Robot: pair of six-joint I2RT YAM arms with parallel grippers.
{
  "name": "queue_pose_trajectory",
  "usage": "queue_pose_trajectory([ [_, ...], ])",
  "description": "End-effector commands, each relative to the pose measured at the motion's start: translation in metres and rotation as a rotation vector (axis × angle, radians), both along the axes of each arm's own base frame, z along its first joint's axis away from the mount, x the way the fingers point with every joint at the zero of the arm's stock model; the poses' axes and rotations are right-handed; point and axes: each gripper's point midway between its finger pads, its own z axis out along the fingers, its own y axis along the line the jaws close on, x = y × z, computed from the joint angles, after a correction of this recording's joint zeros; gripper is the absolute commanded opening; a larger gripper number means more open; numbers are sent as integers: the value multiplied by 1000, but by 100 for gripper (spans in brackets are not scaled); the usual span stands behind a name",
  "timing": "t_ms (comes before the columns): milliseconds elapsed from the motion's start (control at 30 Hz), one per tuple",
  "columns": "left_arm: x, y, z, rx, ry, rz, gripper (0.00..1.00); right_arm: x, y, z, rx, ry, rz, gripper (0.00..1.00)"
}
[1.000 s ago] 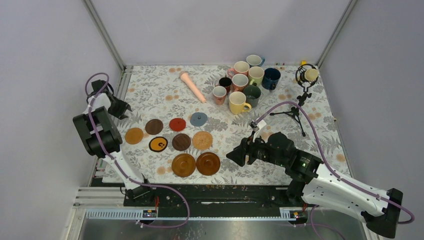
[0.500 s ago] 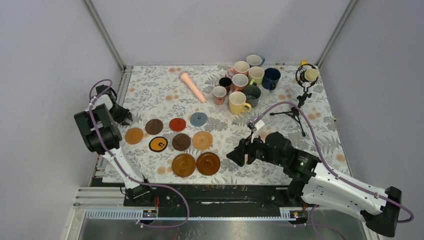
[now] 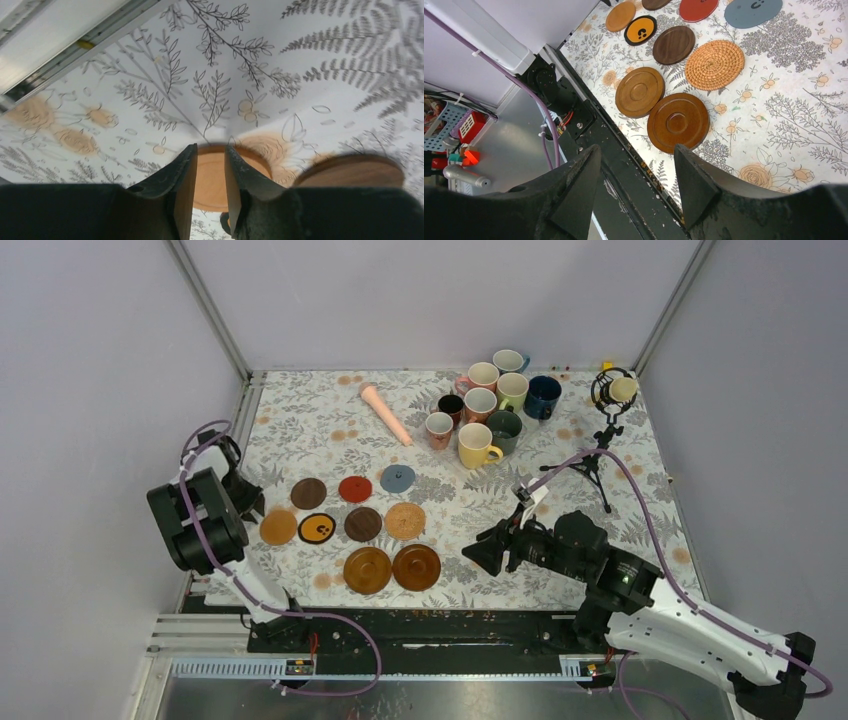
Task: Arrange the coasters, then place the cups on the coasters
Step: Move the coaster to the center of the board.
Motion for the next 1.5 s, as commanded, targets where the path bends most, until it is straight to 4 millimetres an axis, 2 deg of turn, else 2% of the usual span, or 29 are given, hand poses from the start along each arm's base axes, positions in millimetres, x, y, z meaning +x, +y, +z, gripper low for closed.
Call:
queue_pose_trajectory([
  [0, 25, 11, 54, 94, -219, 23, 31, 0, -5, -3, 7, 16, -26, 64],
  [67, 48, -2, 64, 20, -333, -1, 32, 0, -7, -5, 10, 20, -32, 63],
  [133, 56, -12, 57, -60, -335, -7, 32, 0, -9, -5, 10, 19, -40, 63],
  [267, 53, -9, 37, -49, -282, -12, 31, 2, -13, -1, 19, 11, -63, 64],
  [433, 62, -24, 16, -149, -291, -69, 31, 3, -12, 2, 30, 8, -67, 63],
  [533, 60, -29, 5, -184, -274, -82, 31, 5, -10, 1, 24, 11, -67, 63],
  [700, 45, -38, -7, -225, -204, -65, 33, 6, -5, -3, 14, 25, -59, 63],
  [767, 31, -38, -9, -218, -141, -65, 33, 6, -5, -3, 10, 24, -58, 63],
  [900, 0, -37, -6, -171, -46, -62, 33, 7, -6, -6, 8, 20, -65, 63],
  [1033, -22, -47, 0, -168, -36, -59, 33, 7, -6, -7, 10, 21, -63, 64],
  [1133, -39, -46, 6, -134, -4, -44, 32, 6, -5, -4, 16, 19, -57, 64],
  [1233, -48, -44, 14, -91, -9, -32, 31, 6, -6, -4, 18, 16, -59, 64],
  [1367, -54, -65, 11, -177, -44, -21, 31, 6, -7, -3, 19, 9, -64, 64],
  [1400, -54, -64, 12, -169, -46, -17, 31, 6, -7, -3, 20, 9, -63, 64],
  [1467, -56, -46, 18, -78, -39, 16, 32, 5, -7, -2, 25, 7, -58, 64],
])
